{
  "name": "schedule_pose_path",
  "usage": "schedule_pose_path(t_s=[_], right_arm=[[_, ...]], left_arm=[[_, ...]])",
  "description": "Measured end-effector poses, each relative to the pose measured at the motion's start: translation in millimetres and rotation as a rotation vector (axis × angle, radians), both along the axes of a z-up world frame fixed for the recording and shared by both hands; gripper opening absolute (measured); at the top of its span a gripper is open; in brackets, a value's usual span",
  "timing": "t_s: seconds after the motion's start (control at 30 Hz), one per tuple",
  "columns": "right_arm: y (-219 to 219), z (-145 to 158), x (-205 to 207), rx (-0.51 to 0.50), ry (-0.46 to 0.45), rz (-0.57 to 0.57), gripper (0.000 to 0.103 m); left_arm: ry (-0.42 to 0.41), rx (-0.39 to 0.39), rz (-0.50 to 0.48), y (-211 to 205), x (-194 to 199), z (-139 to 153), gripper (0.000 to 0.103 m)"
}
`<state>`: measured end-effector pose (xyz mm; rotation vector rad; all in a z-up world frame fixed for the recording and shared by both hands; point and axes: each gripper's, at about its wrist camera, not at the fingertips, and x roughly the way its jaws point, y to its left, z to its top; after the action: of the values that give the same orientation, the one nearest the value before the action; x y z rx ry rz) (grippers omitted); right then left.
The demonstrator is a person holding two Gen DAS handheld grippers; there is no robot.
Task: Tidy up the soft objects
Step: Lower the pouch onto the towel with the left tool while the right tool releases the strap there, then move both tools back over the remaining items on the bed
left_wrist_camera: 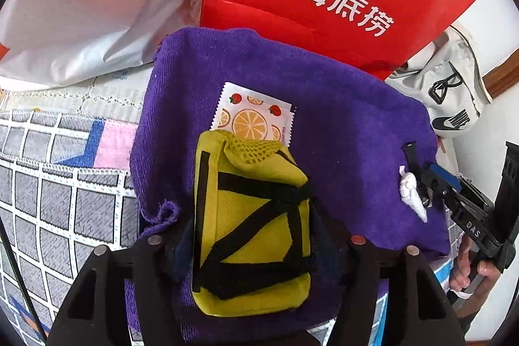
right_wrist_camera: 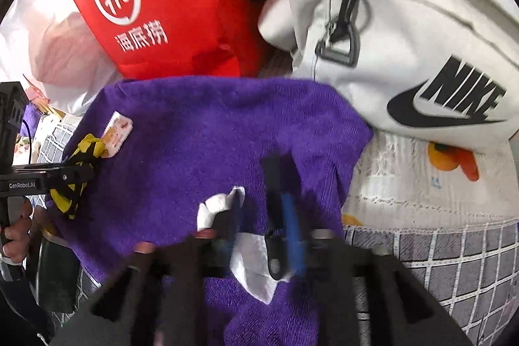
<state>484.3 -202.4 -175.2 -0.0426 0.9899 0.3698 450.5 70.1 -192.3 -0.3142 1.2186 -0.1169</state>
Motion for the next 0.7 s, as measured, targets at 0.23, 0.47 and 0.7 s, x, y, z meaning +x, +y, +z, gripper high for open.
schedule_pose_path(t_s=[0.23, 0.47, 0.7], right_arm=[[3.0, 33.2, -17.3, -0.012, -0.07, -0.002, 0.07], [-3.6, 68.1, -63.0, 0.019, -0.132, -0.046, 0.075], [-11.9, 92.6, -137.8, 0.084, -0.136, -0.066, 0.075]], left_arm=[[-0.012, -0.007, 0.005, 4.3, -15.2, 18.9, 0.076], [-0.09, 0.013, 0.03, 8.7, -52.9, 56.9, 0.076], [-0.242, 0.049, 0.043, 16.1, -119.4, 99.1, 0.076]])
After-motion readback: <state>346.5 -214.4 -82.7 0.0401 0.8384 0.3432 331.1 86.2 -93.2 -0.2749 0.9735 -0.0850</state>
